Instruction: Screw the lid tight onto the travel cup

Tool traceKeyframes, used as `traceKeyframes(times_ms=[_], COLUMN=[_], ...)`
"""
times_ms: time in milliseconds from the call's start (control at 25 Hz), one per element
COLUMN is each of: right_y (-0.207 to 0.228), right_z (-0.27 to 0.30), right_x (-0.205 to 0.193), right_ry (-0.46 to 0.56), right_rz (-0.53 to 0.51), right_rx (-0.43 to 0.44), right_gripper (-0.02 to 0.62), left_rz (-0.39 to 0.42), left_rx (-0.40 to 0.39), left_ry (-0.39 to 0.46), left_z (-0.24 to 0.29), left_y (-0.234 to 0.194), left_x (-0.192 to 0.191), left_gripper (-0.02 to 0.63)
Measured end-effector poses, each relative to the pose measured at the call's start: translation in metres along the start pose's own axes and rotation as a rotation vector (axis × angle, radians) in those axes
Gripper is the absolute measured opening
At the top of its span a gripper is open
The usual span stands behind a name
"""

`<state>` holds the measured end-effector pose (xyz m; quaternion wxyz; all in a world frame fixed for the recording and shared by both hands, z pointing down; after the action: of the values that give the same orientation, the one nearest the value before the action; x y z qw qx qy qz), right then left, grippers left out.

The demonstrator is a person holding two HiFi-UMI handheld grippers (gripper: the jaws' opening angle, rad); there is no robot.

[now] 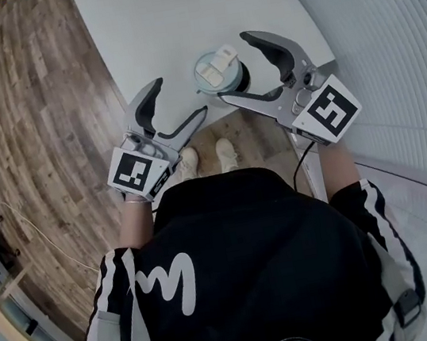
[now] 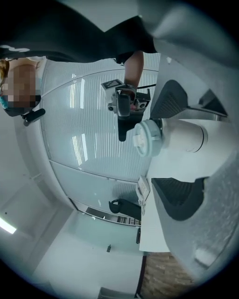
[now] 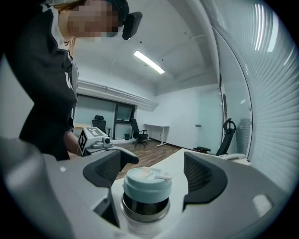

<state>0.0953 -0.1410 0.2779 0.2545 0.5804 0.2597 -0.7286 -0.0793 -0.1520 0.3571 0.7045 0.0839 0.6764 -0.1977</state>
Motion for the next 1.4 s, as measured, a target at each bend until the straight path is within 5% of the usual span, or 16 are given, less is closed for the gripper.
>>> traceKeyframes(times_ms=[360,520,960,1400], right_y=[0.004,0.007,0.010,0.009], right_z=[0.029,0.040,0.053,0.056], right_x=[-0.017,-0.024,-0.033,-0.042], right_ry=[-0.035,-0.101,-0.211,-0.202], right_rz=[0.035,0.021,0.020,-0.018], right_rx=[0.180,0.186,0.323,0.381], right_gripper=[0.462,0.462,0.472,0.459], left_rz=[0.007,-0.009,0.026,0.088], left_rx=[-0.060,-0.090,-0.068,0.004], left_ry=[-0.047,-0.071,-0.124,-0.109], left_z=[0.033,0.048,0.080,0.089], left_y=[0.015,0.021,0.026,0.027], left_x=[-0.033,-0.044,-0.058,-0.063], left_gripper=[0.431,0.436,0.437,0.391])
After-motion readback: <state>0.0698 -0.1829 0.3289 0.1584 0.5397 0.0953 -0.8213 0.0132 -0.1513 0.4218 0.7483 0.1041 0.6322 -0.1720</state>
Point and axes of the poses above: the fingertips, and each gripper's own axes: z forward along the fingers, y to its right, x out of its top, the point moved 7 cm from there along -z, backward along the fingers, and after that the axes turned 6 degrees about -x, right-handed, at the moved point
